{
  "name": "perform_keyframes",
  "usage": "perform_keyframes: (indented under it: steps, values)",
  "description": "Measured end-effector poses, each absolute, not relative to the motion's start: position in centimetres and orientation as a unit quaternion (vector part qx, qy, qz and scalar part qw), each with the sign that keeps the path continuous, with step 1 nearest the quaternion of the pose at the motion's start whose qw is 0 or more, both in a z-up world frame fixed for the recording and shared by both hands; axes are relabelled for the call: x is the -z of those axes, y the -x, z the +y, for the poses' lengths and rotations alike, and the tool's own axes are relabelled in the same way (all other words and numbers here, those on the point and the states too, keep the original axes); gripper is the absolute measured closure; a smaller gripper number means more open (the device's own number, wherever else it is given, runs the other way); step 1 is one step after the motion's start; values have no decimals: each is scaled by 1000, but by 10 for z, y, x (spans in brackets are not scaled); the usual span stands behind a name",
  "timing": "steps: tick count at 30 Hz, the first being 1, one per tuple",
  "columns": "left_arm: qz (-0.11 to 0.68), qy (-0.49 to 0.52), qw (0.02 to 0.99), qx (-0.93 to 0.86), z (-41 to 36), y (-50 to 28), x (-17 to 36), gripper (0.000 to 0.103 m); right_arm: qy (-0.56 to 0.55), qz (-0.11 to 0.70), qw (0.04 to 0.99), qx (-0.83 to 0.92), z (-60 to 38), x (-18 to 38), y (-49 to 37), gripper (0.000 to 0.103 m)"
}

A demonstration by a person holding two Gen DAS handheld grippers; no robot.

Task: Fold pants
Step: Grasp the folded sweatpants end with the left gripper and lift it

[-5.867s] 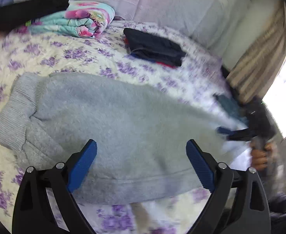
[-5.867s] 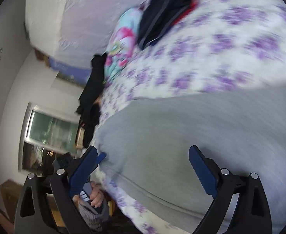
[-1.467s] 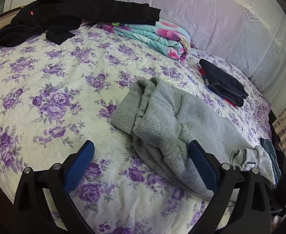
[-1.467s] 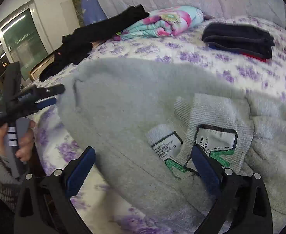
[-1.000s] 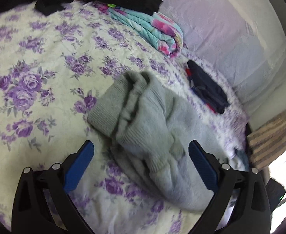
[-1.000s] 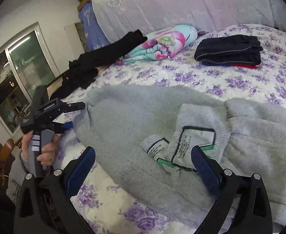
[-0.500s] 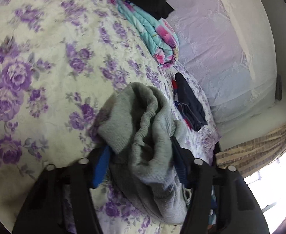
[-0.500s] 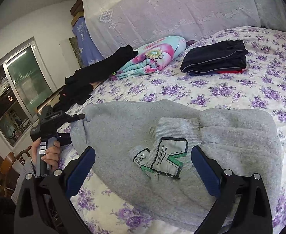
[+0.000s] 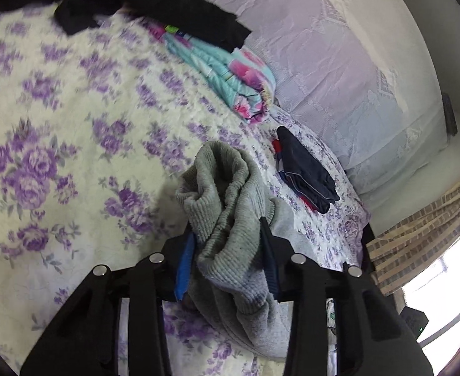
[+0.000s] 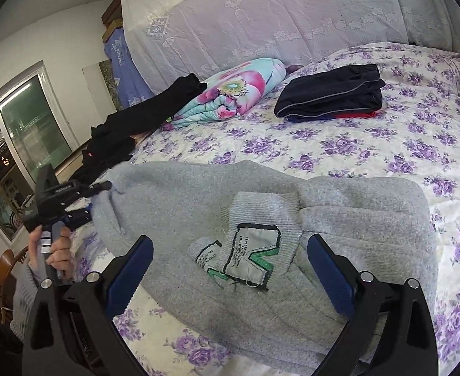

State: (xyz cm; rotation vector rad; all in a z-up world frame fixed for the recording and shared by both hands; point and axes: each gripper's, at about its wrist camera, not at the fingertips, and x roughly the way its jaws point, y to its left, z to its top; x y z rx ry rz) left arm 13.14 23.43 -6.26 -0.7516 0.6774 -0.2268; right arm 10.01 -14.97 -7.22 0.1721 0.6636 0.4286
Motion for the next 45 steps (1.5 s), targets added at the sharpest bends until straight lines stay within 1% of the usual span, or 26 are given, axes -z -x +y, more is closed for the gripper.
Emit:
perform_keyframes:
  steps: [3,6,8,11,12,13,15,16,18,19,20,22,23,27,29,31,33,35,36,37,39,42,45]
  values:
    - [311,328,885,109,224,-127,44,68,-66,348,916,-189,-144,82,-109,4]
    - [308,300,897,107,217,-127,38,68,-10,381,909,-170,-131,96,-120,3]
    - [323,311,889,97,220,-134,48,66,-4,376,911,-168,-129,97,-117,3]
    - [339,349,870,79,233,-135,73,60,-24,369,911,-185,-132,92,-113,3]
    - [343,362,864,74,236,-135,81,59,-29,369,910,-186,-134,92,-113,3]
    - [342,371,860,74,238,-134,85,56,-29,371,910,-186,-134,92,-113,4]
    - [333,389,856,75,240,-129,91,40,-25,371,910,-185,-134,92,-113,4]
    - [330,396,854,74,240,-127,93,28,-23,370,910,-184,-133,92,-112,4]
    - [326,392,858,64,233,-125,99,26,-24,368,911,-184,-133,91,-112,4]
    - [328,377,864,58,228,-127,98,27,-28,368,911,-184,-133,91,-112,4]
    - [334,361,868,64,222,-132,97,30,-32,368,911,-184,-134,90,-112,4]
    - [343,355,866,76,218,-141,95,38,-41,367,910,-186,-135,87,-113,4]
    - [344,358,864,80,219,-145,94,44,-47,364,911,-188,-137,84,-113,4]
    - [349,371,854,105,227,-148,95,60,-61,348,917,-188,-139,69,-115,4]
    - [346,373,854,110,228,-142,91,63,-46,343,924,-165,-139,61,-120,4]
    - [337,372,857,114,227,-133,82,64,0,343,932,-118,-136,56,-127,4]
    - [326,349,871,115,219,-127,66,64,66,345,934,-65,-131,59,-133,4]
    - [314,321,886,118,208,-121,49,65,105,368,923,-45,-129,73,-141,4]
    - [307,305,893,122,201,-119,38,65,124,397,908,-46,-126,90,-148,3]
    - [301,290,900,125,194,-116,28,65,135,407,902,-43,-125,101,-151,3]
    - [288,259,912,134,180,-111,8,65,129,397,907,-44,-126,106,-151,3]
    - [275,216,926,142,157,-106,-19,65,103,404,907,-54,-133,97,-153,3]
    - [263,182,936,144,136,-101,-39,65,50,358,928,-84,-149,78,-133,4]
